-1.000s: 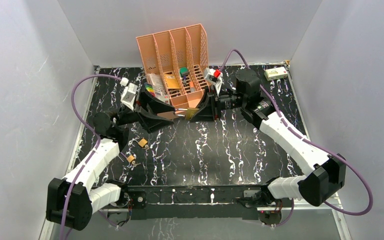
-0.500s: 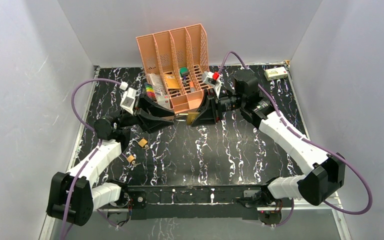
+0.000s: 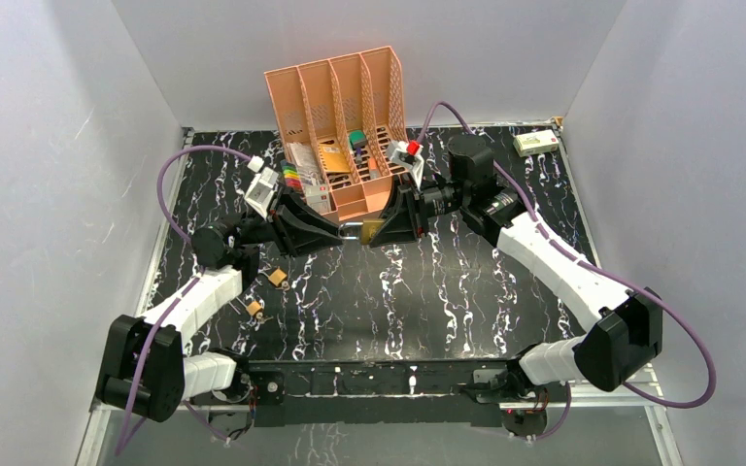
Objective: Lock with the key
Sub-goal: Lock the lock.
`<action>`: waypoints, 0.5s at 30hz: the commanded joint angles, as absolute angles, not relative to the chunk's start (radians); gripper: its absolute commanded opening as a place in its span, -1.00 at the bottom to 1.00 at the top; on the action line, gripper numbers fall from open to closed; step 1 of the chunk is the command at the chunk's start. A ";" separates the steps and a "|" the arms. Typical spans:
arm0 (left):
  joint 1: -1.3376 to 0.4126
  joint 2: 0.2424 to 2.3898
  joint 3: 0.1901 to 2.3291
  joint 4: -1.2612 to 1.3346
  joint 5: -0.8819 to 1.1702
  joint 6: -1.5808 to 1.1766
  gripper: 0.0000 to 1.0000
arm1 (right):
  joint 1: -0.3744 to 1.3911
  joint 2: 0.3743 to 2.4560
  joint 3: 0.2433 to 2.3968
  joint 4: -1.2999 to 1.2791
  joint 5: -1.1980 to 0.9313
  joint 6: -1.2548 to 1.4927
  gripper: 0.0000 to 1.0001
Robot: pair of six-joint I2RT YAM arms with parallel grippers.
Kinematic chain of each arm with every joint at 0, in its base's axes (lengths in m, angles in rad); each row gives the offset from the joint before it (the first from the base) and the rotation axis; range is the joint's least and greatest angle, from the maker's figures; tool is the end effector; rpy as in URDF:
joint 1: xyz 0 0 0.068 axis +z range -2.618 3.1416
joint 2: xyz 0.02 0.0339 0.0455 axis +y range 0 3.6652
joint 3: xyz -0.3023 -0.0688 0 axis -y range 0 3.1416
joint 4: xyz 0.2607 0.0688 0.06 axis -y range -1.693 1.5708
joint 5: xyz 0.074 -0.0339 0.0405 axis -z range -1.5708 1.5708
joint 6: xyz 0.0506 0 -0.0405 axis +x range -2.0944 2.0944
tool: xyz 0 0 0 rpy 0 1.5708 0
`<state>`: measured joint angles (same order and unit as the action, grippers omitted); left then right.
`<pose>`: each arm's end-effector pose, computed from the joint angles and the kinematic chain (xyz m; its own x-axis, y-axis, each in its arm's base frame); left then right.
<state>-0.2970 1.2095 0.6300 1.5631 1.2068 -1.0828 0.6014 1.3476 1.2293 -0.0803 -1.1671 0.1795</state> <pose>0.1919 -0.1082 0.3803 -0.1561 -0.2811 -0.9469 0.9841 -0.1266 -0.1246 0.2302 0.2144 0.4186 -0.3325 -0.1431 -0.9322 -0.9211 -0.1633 0.3536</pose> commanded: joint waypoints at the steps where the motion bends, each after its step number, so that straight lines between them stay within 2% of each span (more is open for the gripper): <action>1: -0.302 1.195 0.669 1.716 1.225 -1.096 -0.52 | 0.598 1.345 1.291 -0.023 -1.203 0.179 -1.00; 4: -0.308 1.195 0.671 1.718 1.236 -1.101 -0.57 | 0.598 1.345 1.289 -0.021 -1.203 0.178 -1.00; 7: -0.314 1.191 0.669 1.719 1.244 -1.102 -0.89 | 0.598 1.348 1.289 -0.025 -1.204 0.178 -1.00; 9: -0.316 1.189 0.667 1.719 1.245 -1.102 -1.00 | 0.597 1.351 1.292 -0.031 -1.205 0.174 -1.00; 15: -0.326 1.190 0.665 1.719 1.242 -1.111 -1.00 | 0.598 1.366 1.304 -0.054 -1.225 0.155 -1.00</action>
